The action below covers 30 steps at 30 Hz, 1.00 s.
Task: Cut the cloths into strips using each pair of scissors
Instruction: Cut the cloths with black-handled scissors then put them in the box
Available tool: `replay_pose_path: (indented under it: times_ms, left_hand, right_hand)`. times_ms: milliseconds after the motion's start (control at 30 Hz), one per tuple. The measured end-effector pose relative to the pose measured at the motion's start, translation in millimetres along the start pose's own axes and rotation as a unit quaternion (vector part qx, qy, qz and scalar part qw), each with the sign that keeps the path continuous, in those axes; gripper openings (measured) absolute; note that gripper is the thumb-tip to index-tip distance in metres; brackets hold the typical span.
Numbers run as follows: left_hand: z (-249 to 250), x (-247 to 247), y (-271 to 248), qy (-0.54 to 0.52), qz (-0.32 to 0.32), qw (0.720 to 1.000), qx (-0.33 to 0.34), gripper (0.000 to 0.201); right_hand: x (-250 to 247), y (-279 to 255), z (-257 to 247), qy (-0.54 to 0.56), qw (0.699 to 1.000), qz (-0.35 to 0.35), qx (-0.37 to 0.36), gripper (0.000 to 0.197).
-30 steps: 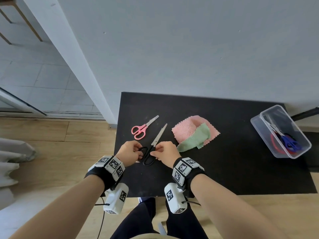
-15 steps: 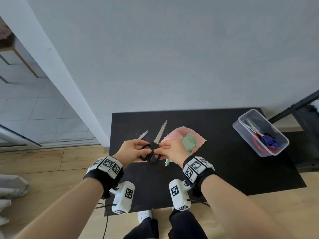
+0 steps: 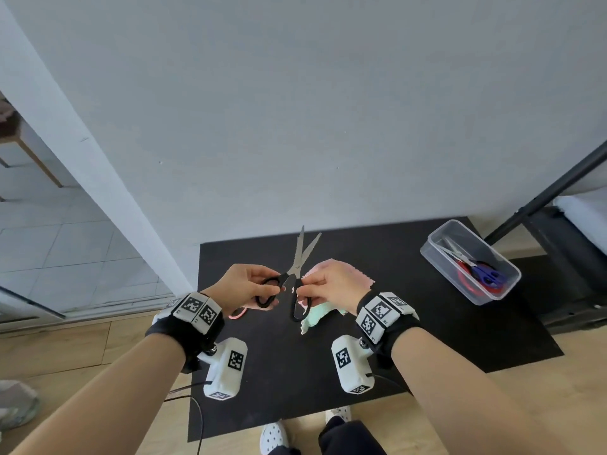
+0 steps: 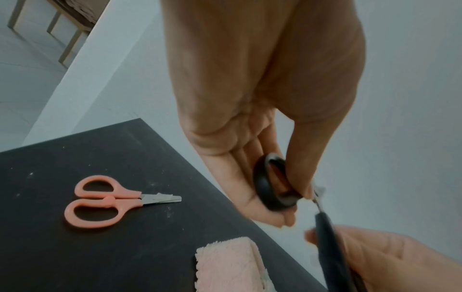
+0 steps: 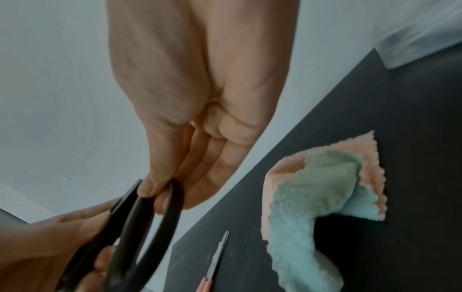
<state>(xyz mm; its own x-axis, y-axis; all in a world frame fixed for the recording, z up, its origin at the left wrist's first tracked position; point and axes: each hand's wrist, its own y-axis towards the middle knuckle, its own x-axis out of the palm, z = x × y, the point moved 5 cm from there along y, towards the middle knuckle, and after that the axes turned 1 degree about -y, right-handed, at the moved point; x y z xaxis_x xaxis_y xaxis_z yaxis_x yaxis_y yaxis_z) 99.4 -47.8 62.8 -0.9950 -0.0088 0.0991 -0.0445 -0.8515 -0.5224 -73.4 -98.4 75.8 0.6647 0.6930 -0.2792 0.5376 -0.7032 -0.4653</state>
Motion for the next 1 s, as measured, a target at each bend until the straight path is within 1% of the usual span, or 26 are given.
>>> replay_pose_path:
  times_ms: [33, 100, 167, 233, 267, 367, 400, 467, 500, 533, 600, 700, 767, 900, 1000]
  left_hand:
    - [3, -3, 2, 0.014, -0.004, 1.0, -0.001, 0.022]
    - [9, -7, 5, 0.048, -0.011, 0.999, -0.001, 0.025]
    - [14, -7, 7, 0.071, -0.018, 0.997, 0.005, 0.026]
    - [16, -4, 11, 0.065, -0.015, 0.998, 0.009, 0.027]
    - [17, -3, 13, 0.05, -0.009, 0.999, 0.01, 0.027]
    - [16, 0, 23, -0.023, 0.035, 0.999, 0.01, 0.022]
    - [16, 1, 25, -0.054, 0.058, 0.997, 0.009, 0.02]
    - [15, 4, 29, -0.129, 0.099, 0.987, 0.007, 0.019]
    - [14, 7, 30, -0.166, 0.109, 0.98, 0.005, 0.019]
    - [14, 11, 31, -0.198, 0.111, 0.974, 0.003, 0.02]
    - [15, 22, 33, -0.236, 0.095, 0.967, -0.003, 0.024]
    - [15, 46, 39, -0.244, 0.051, 0.968, -0.024, 0.032]
    - [13, 63, 44, -0.25, 0.034, 0.967, -0.034, 0.035]
    - [11, 77, 54, -0.263, 0.053, 0.962, -0.043, 0.041]
    - [10, 83, 59, -0.247, 0.051, 0.966, -0.054, 0.039]
  right_hand:
    - [-5, 1, 0, -0.039, 0.999, 0.0, -0.006, 0.018]
    - [-15, 4, 9, -0.124, 0.992, 0.009, 0.006, 0.03]
    - [-23, 10, 20, -0.146, 0.989, 0.009, 0.017, 0.037]
    - [-27, 7, 18, -0.118, 0.993, 0.008, 0.018, 0.037]
    - [-28, 4, 14, -0.096, 0.995, 0.007, 0.017, 0.034]
    - [-33, 0, 8, -0.011, 1.0, -0.003, 0.007, 0.009]
    - [-35, 0, 8, 0.011, 1.0, 0.003, 0.005, 0.008]
    - [-41, 4, 9, 0.035, 0.999, 0.02, -0.003, 0.015]
    - [-44, 5, 10, 0.042, 0.999, 0.027, -0.009, 0.017]
    - [-47, 5, 9, 0.05, 0.998, 0.032, -0.014, 0.019]
    - [-52, 6, 8, 0.066, 0.997, 0.037, -0.019, 0.018]
    - [-59, 9, 10, 0.081, 0.996, 0.037, -0.021, 0.017]
    - [-62, 9, 13, 0.077, 0.996, 0.033, -0.02, 0.019]
    - [-69, 7, 19, 0.08, 0.996, 0.028, -0.005, 0.023]
    - [-74, 7, 25, 0.076, 0.997, 0.028, 0.002, 0.029]
